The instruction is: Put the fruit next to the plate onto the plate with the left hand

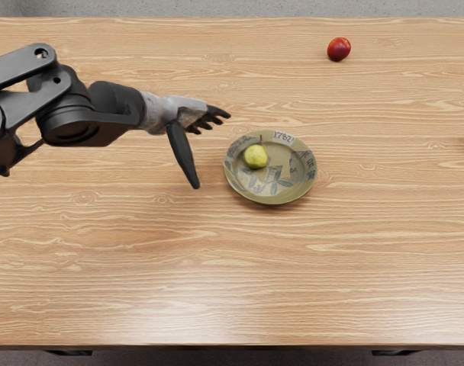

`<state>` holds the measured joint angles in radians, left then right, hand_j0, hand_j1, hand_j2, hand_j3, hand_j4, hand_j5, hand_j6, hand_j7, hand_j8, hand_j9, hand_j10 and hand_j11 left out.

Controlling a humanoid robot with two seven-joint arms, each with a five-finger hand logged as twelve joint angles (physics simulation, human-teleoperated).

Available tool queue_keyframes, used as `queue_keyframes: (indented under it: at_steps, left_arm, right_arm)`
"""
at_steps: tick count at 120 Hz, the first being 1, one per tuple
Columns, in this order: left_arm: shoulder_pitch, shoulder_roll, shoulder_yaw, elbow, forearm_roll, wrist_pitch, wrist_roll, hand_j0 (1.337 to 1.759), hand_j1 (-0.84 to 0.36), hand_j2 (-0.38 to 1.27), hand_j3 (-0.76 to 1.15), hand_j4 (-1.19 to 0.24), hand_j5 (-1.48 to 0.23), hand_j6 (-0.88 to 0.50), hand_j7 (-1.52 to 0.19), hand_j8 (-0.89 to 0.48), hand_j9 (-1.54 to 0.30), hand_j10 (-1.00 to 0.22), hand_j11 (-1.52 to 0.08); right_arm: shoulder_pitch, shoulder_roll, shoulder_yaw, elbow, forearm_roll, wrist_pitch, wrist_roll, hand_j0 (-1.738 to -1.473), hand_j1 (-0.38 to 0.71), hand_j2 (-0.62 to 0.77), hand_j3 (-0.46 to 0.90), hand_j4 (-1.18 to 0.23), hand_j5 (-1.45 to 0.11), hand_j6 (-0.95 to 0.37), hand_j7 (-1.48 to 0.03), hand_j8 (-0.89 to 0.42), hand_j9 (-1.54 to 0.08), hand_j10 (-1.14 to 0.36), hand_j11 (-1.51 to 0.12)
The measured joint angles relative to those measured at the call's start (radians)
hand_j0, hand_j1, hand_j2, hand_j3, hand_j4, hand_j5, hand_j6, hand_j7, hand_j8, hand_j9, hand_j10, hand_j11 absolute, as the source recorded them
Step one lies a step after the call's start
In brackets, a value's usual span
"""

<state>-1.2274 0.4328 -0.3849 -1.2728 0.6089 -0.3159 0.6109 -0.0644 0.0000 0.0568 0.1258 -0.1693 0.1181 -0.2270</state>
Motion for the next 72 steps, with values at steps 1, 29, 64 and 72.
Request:
queue_keyframes:
  at_steps: [1, 29, 64, 72]
  left_arm:
    - [0.001, 0.003, -0.003, -0.001, -0.008, -0.009, 0.0, 1.658, 0.32, 0.01, 0.0, -0.03, -0.04, -0.03, -0.04, -0.03, -0.04, -0.03, -0.04]
    - [0.044, 0.162, -0.081, -0.016, -0.198, -0.251, 0.0, 1.658, 0.32, 0.01, 0.0, -0.03, -0.03, -0.03, -0.03, -0.03, -0.03, -0.02, -0.03]
    - [0.052, 0.267, -0.094, -0.017, -0.284, -0.293, 0.0, 1.658, 0.32, 0.01, 0.0, -0.02, -0.03, -0.02, -0.03, -0.02, -0.03, -0.02, -0.03]
    - [0.052, 0.27, -0.094, -0.017, -0.293, -0.294, 0.0, 1.658, 0.32, 0.0, 0.0, -0.02, -0.03, -0.02, -0.03, -0.02, -0.03, -0.02, -0.03]
  right_arm:
    - [0.0, 0.0, 0.0, 0.0, 0.0, 0.0, 0.0, -1.658, -0.35, 0.0, 0.0, 0.0, 0.0, 0.0, 0.0, 0.0, 0.0, 0.0, 0.0]
    - [0.0, 0.0, -0.001, 0.0, -0.001, 0.0, 0.0, -1.658, -0.35, 0.0, 0.0, 0.0, 0.0, 0.0, 0.0, 0.0, 0.0, 0.0, 0.0]
    - [0.0, 0.0, -0.001, 0.001, -0.001, 0.0, 0.0, -1.658, -0.35, 0.0, 0.0, 0.0, 0.0, 0.0, 0.0, 0.0, 0.0, 0.0, 0.0]
    - [0.0, 0.0, -0.001, 0.001, -0.001, 0.0, 0.0, -1.658, -0.35, 0.0, 0.0, 0.0, 0.0, 0.0, 0.0, 0.0, 0.0, 0.0, 0.0]
